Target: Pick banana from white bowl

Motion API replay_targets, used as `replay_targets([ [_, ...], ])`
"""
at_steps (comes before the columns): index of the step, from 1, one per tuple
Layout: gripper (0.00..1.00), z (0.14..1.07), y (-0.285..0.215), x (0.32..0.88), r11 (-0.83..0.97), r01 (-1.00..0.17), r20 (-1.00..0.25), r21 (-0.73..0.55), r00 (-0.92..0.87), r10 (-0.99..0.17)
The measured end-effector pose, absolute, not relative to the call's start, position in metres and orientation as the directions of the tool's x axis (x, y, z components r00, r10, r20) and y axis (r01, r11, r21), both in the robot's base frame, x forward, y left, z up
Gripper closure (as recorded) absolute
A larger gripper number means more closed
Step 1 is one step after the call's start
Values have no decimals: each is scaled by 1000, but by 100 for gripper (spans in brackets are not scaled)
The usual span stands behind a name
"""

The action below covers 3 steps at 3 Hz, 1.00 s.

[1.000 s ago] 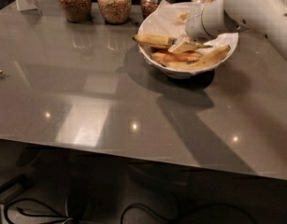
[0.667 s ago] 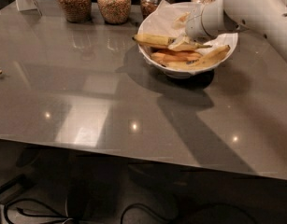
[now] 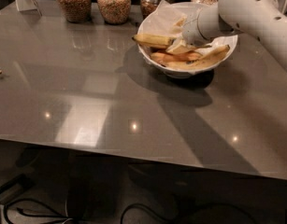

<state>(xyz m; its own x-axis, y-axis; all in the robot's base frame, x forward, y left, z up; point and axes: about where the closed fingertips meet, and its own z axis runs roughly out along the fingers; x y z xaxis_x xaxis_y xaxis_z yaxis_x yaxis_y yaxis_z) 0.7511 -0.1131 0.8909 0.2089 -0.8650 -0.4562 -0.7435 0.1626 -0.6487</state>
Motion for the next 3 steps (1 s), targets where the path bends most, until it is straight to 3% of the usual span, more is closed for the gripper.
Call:
replay_targets([
  [1, 48, 879, -109, 752, 167, -761, -468, -627, 197, -862],
  [3, 90, 887, -108, 753, 181, -759, -467, -625, 178, -866],
])
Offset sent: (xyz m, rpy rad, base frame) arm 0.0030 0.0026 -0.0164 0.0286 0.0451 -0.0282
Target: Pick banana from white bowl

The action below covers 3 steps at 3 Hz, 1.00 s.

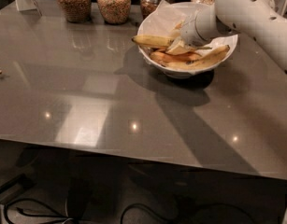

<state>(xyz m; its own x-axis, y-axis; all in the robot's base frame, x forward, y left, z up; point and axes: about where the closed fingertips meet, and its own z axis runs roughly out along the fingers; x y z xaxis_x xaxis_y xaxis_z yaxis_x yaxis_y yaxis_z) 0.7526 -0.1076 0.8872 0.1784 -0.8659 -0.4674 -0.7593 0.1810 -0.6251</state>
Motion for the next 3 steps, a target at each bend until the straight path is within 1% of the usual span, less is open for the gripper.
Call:
replay_targets([
  [1, 100, 915, -110, 745, 166, -748, -441, -643, 183, -879],
  [2, 100, 943, -119, 727, 149, -741, -418, -655, 190, -889],
  [3, 100, 956, -130, 694, 153, -760, -455, -632, 204, -867],
])
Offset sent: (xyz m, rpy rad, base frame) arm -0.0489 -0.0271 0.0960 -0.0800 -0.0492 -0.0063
